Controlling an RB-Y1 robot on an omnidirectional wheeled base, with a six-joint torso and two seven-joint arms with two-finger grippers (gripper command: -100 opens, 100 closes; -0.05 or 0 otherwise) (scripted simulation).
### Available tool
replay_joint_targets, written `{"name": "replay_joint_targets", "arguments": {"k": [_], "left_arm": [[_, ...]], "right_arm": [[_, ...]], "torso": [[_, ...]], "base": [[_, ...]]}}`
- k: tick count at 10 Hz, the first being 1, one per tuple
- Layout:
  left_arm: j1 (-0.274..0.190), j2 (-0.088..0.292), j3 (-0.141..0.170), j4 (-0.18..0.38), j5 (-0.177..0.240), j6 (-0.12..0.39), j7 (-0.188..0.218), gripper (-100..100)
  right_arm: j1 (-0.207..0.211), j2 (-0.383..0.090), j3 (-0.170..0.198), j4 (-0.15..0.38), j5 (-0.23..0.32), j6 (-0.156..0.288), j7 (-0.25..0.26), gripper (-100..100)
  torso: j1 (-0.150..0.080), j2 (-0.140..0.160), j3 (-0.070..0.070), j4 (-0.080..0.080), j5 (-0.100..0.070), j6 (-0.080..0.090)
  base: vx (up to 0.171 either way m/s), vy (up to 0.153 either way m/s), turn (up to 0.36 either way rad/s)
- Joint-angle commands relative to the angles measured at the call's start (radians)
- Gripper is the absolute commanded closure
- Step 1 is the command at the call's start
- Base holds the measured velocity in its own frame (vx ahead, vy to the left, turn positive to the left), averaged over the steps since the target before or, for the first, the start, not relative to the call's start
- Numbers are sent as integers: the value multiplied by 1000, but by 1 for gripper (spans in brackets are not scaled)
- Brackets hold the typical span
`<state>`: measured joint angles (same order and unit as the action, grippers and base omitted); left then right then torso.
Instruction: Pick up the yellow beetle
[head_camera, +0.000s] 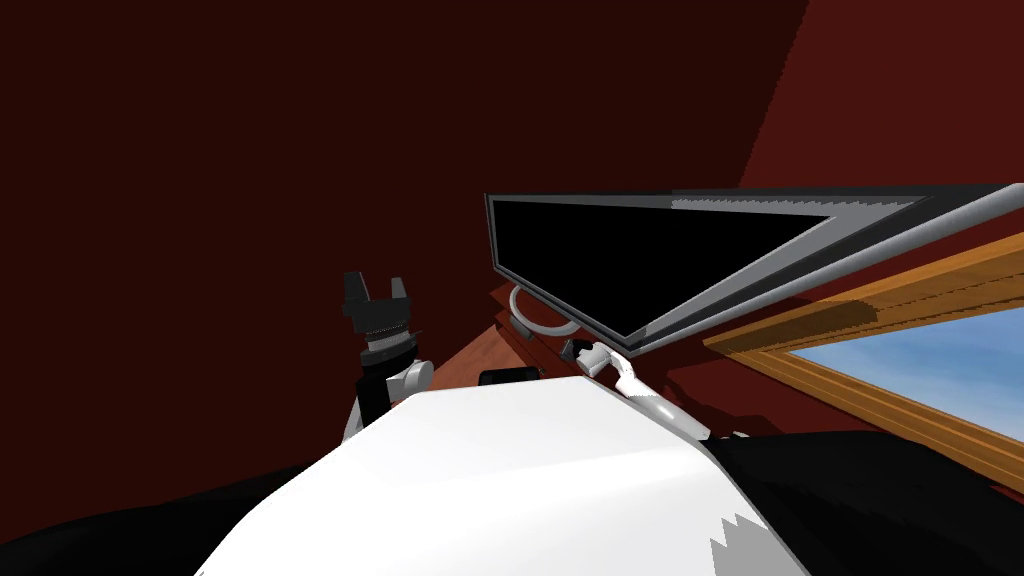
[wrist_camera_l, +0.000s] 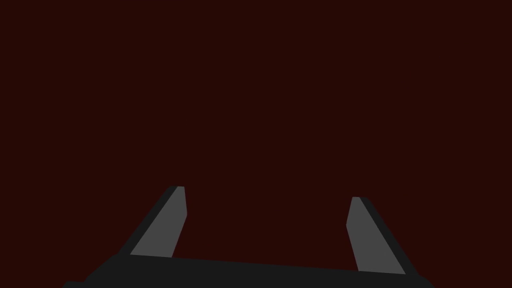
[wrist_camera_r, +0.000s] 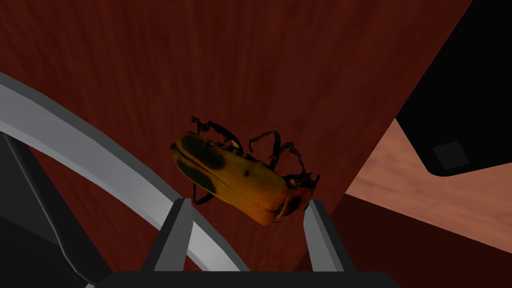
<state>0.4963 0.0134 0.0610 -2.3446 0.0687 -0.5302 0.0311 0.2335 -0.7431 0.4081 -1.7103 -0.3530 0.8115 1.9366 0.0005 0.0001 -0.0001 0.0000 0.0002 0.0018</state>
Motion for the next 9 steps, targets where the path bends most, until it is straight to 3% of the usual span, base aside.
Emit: {"name": "replay_joint_targets", "arguments": {"k": [1, 3, 4, 5, 7, 8, 9], "left_arm": [[0, 0, 0, 0, 0, 0, 0, 0], [0, 0, 0, 0, 0, 0, 0, 0], [0, 0, 0, 0, 0, 0, 0, 0], [0, 0, 0, 0, 0, 0, 0, 0], [0, 0, 0, 0, 0, 0, 0, 0], [0, 0, 0, 0, 0, 0, 0, 0], [0, 0, 0, 0, 0, 0, 0, 0]], "right_arm": [[0, 0, 0, 0, 0, 0, 0, 100], [0, 0, 0, 0, 0, 0, 0, 100], [0, 0, 0, 0, 0, 0, 0, 0], [0, -12, -10, -29, -17, 23, 14, 100], [1, -31, -24, -69, -40, 53, 31, 100], [0, -28, -21, -60, -36, 46, 25, 100], [1, -29, -22, -63, -37, 50, 26, 0]], "torso": [[0, 0, 0, 0, 0, 0], [0, 0, 0, 0, 0, 0], [0, 0, 0, 0, 0, 0], [0, 0, 0, 0, 0, 0], [2, 2, 1, 1, 1, 1], [3, 3, 1, 0, 1, 0], [2, 2, 1, 0, 0, 0]], "base": [[0, 0, 0], [0, 0, 0], [0, 0, 0], [-15, 18, -114], [-26, 34, -124], [-12, 14, -11], [0, 0, 0]]}}
